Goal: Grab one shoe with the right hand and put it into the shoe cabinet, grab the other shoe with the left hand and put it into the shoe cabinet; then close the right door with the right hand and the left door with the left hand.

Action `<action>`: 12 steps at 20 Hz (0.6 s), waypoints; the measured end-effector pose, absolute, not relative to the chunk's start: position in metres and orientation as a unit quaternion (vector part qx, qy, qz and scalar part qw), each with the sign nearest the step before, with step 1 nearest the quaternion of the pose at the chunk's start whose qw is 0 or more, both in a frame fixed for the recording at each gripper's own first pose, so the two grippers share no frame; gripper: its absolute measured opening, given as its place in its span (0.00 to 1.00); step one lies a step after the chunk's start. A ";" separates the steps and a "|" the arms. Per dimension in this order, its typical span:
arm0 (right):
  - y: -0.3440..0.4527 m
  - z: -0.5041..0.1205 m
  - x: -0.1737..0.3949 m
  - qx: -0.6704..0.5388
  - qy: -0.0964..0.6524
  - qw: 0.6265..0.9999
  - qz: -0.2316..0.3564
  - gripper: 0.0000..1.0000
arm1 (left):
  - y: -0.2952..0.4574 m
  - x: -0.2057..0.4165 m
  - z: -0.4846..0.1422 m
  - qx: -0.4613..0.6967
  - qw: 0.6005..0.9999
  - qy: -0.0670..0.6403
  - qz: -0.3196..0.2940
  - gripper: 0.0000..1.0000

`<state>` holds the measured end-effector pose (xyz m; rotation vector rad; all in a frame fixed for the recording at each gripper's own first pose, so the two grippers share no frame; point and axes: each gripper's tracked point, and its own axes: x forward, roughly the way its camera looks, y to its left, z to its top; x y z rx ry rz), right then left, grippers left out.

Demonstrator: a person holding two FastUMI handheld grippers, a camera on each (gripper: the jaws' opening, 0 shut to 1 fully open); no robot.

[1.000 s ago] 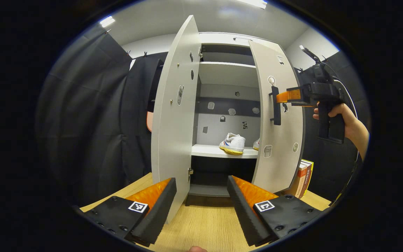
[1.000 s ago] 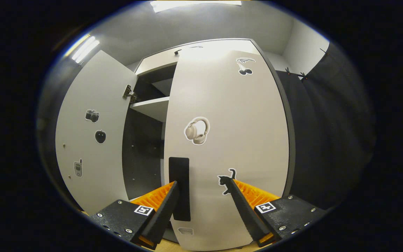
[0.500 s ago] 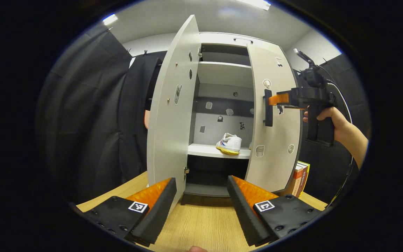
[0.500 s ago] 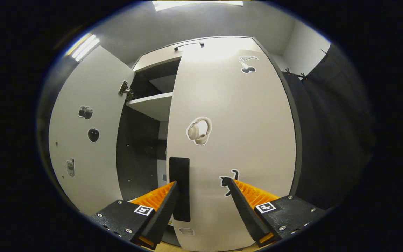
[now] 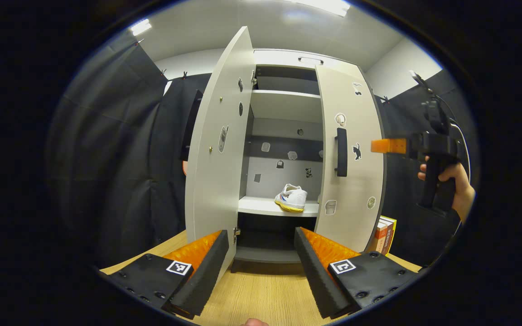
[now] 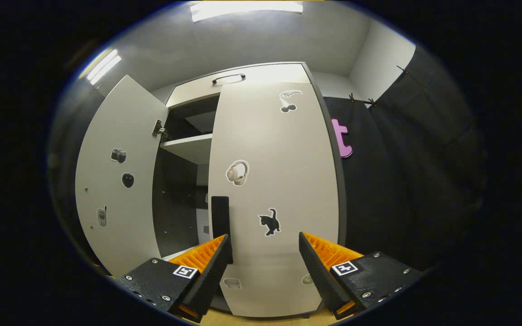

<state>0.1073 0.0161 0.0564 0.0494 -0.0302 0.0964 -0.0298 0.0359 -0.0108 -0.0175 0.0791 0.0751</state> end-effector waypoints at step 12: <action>-0.031 -0.046 -0.022 0.029 0.051 0.998 -0.012 0.92 | 0.016 -0.022 -0.005 -0.007 0.999 0.030 0.027 0.95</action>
